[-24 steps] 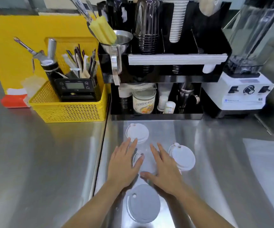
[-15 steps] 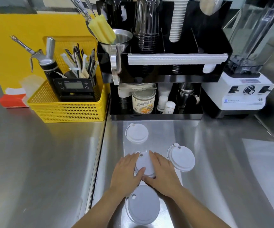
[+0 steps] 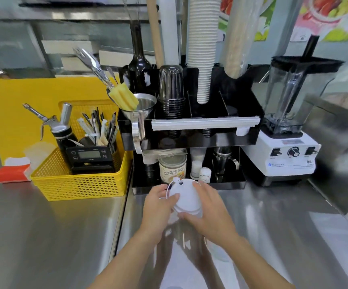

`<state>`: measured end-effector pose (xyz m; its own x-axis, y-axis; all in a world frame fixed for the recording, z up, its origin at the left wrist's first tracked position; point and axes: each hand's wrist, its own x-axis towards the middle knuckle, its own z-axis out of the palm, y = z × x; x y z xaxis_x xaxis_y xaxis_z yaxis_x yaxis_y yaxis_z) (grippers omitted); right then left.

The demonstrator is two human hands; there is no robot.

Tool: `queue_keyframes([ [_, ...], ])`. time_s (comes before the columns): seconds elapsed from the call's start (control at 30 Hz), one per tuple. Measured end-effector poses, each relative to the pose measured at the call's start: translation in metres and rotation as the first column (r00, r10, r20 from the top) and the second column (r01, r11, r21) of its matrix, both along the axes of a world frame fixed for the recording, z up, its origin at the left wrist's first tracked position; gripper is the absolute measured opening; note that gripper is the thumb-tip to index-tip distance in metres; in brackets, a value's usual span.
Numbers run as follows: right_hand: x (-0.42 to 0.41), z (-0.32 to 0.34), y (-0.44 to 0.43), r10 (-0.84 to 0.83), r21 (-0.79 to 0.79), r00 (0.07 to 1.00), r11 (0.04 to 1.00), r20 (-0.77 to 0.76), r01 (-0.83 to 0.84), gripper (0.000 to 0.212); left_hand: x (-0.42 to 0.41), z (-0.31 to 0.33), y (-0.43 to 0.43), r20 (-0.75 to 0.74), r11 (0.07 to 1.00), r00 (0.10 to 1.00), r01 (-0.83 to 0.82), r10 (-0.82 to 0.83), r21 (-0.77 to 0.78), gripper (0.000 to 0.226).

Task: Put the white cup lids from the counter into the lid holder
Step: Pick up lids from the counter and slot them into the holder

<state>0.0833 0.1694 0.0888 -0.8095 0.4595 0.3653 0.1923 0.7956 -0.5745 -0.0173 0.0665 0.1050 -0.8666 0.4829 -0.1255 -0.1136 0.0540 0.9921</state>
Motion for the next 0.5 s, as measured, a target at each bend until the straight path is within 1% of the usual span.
queue_keyframes([
  [0.17, -0.003, 0.056, 0.03, -0.042, 0.128, 0.985, 0.99, -0.165, 0.063, 0.078, 0.001, 0.071, 0.035, -0.147, 0.994, 0.986, 0.09, -0.079, 0.066, 0.027],
  [0.27, -0.003, 0.089, 0.052, -0.078, 0.151, 0.973, 0.982, -0.216, 0.112, 0.079, 0.0, 0.104, 0.057, -0.21, 0.986, 0.973, 0.118, -0.092, 0.114, 0.025],
  [0.33, -0.003, 0.109, 0.066, -0.103, 0.152, 0.963, 0.978, -0.25, 0.144, 0.076, -0.001, 0.12, 0.072, -0.261, 0.98, 0.958, 0.153, -0.116, 0.126, 0.025],
  [0.43, -0.003, 0.132, 0.088, -0.139, 0.24, 0.95, 0.948, -0.278, 0.209, 0.069, -0.003, 0.138, 0.095, -0.322, 0.974, 0.938, 0.18, -0.129, 0.136, 0.025],
  [0.5, -0.004, 0.145, 0.104, -0.145, 0.259, 0.951, 0.941, -0.272, 0.218, 0.068, -0.005, 0.149, 0.112, -0.352, 0.969, 0.925, 0.201, -0.141, 0.142, 0.029],
])
